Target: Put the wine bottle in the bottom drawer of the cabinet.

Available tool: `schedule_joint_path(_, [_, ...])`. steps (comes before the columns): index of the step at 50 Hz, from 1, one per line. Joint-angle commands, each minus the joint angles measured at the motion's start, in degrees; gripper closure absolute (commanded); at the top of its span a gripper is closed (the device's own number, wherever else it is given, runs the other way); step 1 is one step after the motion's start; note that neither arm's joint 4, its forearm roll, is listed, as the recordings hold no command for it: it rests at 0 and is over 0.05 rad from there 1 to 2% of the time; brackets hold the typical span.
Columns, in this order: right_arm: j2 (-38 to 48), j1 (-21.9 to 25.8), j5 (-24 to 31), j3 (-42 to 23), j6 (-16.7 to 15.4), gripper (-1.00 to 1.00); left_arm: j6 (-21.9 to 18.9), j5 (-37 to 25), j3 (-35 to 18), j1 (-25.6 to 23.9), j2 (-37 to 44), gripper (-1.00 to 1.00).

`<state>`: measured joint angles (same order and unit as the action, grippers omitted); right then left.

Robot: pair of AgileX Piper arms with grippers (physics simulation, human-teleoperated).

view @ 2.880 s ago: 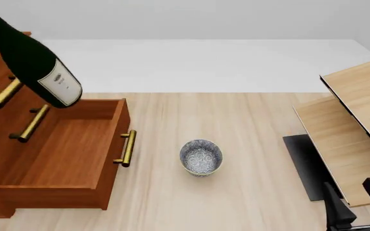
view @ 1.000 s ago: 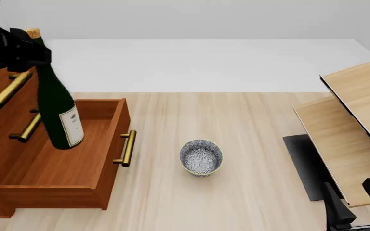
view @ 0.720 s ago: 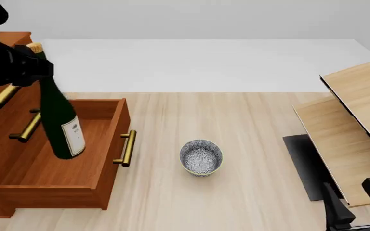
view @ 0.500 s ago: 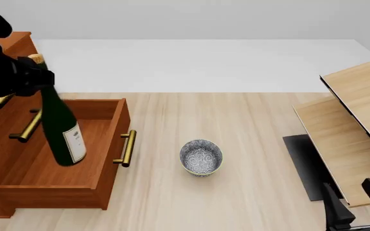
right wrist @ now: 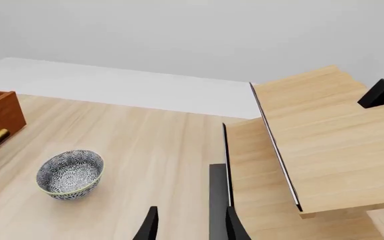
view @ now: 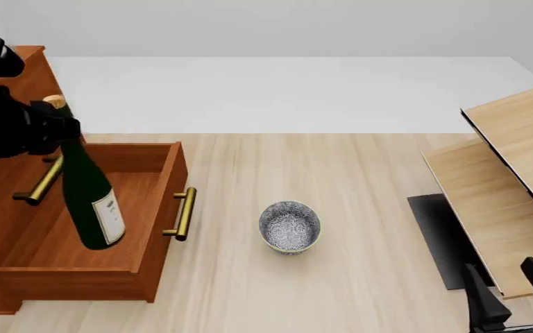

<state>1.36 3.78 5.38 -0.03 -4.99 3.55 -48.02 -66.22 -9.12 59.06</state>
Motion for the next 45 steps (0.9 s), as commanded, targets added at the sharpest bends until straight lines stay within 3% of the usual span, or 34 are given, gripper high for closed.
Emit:
schedule_joint_path(1, [0.1,0.1,-0.1,0.0,-0.1,-1.0,-0.5,0.3,-0.2,0.2,0.2,1.0])
schedule_joint_path(26, [0.1,0.1,0.0,0.0,-0.2,-1.0,-1.5,1.3,-3.1,3.2,5.5,1.0])
schedule_joint_path(36, [0.8,0.1,-0.7,0.0,-0.2,-1.0,0.1,3.4,-1.3,2.4,7.8,1.0])
schedule_joint_path(45, [0.8,0.1,-0.7,0.0,-0.2,-1.0,-1.0,5.7,0.8,4.1,9.0,1.0])
